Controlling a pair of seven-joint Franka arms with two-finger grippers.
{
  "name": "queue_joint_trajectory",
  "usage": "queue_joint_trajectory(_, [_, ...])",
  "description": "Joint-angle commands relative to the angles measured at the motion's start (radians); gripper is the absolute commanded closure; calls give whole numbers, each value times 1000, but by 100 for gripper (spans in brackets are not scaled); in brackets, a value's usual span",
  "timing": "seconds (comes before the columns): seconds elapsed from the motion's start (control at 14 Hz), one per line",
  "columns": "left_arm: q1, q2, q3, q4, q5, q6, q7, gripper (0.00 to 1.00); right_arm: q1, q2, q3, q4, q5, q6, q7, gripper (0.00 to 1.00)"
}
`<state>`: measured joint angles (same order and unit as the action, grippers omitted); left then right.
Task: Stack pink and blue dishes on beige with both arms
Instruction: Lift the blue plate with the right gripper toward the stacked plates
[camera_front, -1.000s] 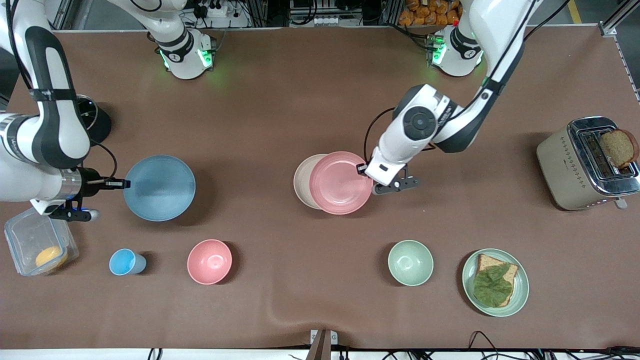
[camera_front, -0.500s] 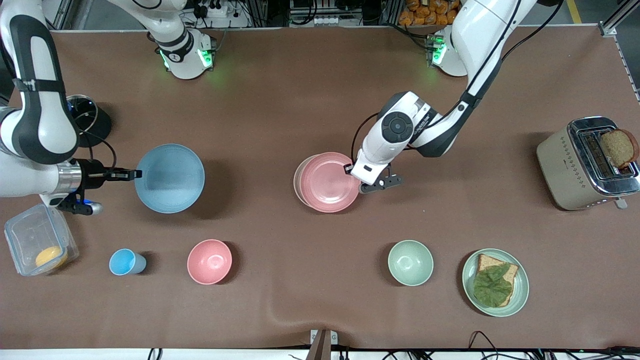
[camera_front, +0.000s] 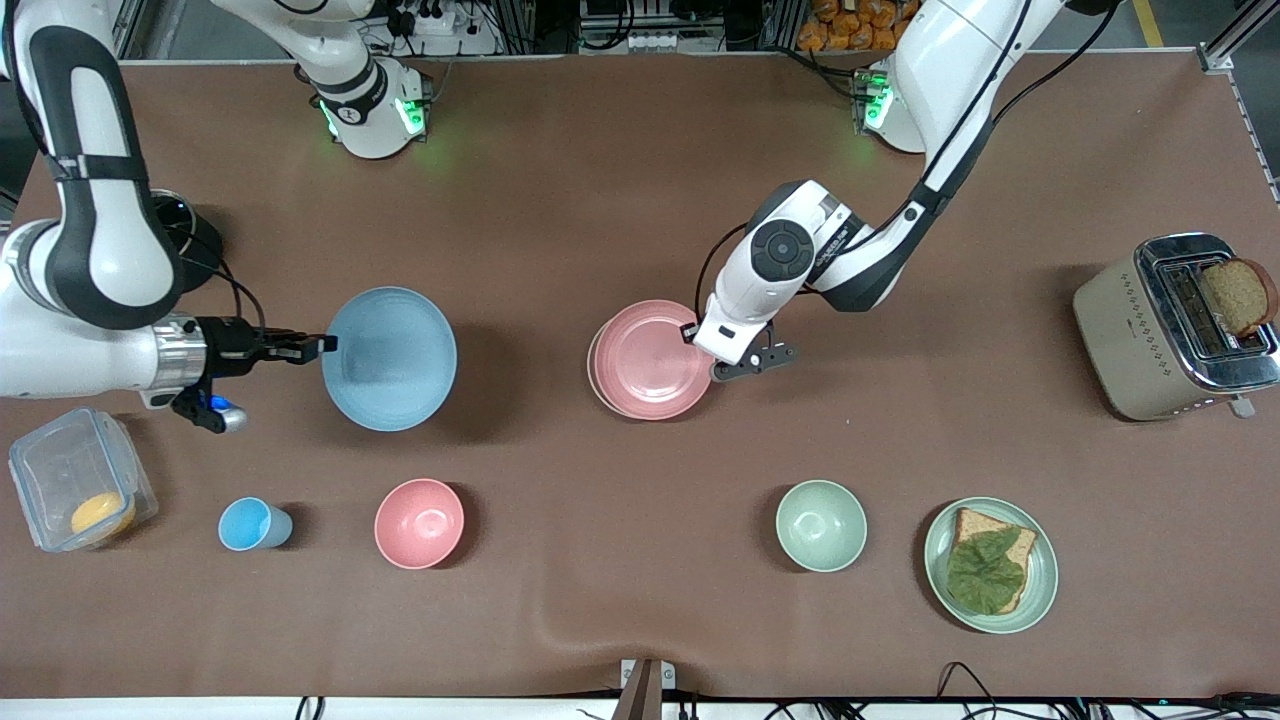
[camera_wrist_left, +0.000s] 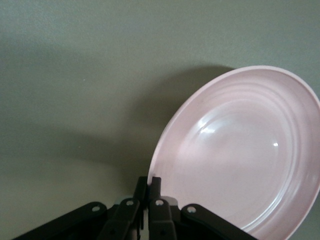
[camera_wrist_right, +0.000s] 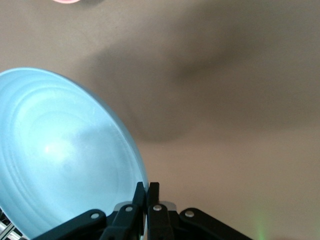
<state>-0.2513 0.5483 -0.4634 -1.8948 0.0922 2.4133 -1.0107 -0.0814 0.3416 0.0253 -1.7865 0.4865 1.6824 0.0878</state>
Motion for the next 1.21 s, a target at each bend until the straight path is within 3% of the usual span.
queue_joint_trajectory(0.0, [-13, 4, 5, 0, 32, 17, -35, 100, 8, -90, -4, -134, 40, 83, 10, 100])
queue_joint_trajectory(0.14, [-14, 4, 5, 2, 32, 17, -40, 100, 25, -119, -4, -181, 47, 143, 13, 100])
queue_joint_trajectory(0.43, [-19, 6, 5, 8, 32, 17, -40, 100, 32, -118, -2, -180, 109, 143, 59, 100])
queue_joint_trajectory(0.93, [-22, 6, 5, 10, 32, 17, -40, 100, 242, -113, -4, -174, 147, 280, 341, 100])
queue_joint_trajectory(1.0, [-23, 7, 5, 11, 30, 17, -42, 87, 256, -110, -4, -171, 147, 280, 351, 100])
queue_joint_trajectory(1.14, [-22, 9, 5, 13, 30, 15, -42, 0, 267, -105, 2, -162, 165, 277, 352, 100])
